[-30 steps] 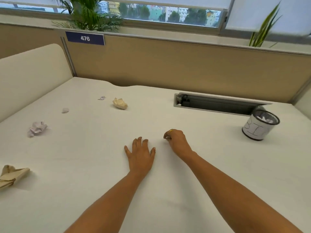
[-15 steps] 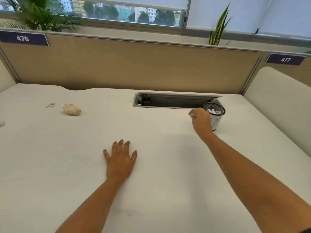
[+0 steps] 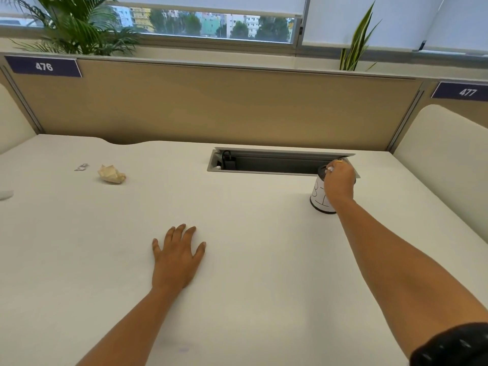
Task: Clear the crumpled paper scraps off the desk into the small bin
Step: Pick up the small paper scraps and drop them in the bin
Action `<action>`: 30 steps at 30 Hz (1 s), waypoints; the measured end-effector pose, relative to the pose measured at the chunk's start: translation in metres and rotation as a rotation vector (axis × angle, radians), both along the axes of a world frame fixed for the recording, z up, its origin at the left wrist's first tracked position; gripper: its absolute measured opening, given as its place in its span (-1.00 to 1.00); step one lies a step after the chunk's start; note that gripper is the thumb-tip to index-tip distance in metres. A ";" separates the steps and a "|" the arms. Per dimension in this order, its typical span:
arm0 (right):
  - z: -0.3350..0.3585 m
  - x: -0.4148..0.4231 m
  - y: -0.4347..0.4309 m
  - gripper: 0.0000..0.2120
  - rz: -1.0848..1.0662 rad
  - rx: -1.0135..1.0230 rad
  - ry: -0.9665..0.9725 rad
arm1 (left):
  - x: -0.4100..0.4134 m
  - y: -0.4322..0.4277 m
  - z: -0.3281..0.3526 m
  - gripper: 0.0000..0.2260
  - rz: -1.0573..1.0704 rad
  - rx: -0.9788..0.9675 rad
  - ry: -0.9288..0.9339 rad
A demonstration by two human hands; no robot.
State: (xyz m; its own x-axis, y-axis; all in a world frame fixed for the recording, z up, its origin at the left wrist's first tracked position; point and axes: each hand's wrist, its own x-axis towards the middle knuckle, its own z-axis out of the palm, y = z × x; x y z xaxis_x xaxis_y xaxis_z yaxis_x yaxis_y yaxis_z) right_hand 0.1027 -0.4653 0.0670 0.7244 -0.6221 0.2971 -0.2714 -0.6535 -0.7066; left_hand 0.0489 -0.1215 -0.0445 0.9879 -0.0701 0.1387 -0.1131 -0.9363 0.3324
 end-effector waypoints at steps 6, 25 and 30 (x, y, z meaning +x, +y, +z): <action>-0.004 -0.002 0.000 -0.78 -0.005 -0.059 0.010 | 0.000 0.000 -0.001 -0.55 0.006 0.010 -0.006; -0.025 -0.019 0.035 -0.82 0.112 -0.430 -0.176 | 0.001 0.001 -0.004 -0.55 0.004 -0.012 -0.010; -0.055 -0.046 0.082 -0.93 0.296 -0.476 -0.130 | -0.001 0.004 -0.002 -0.55 -0.007 0.012 0.012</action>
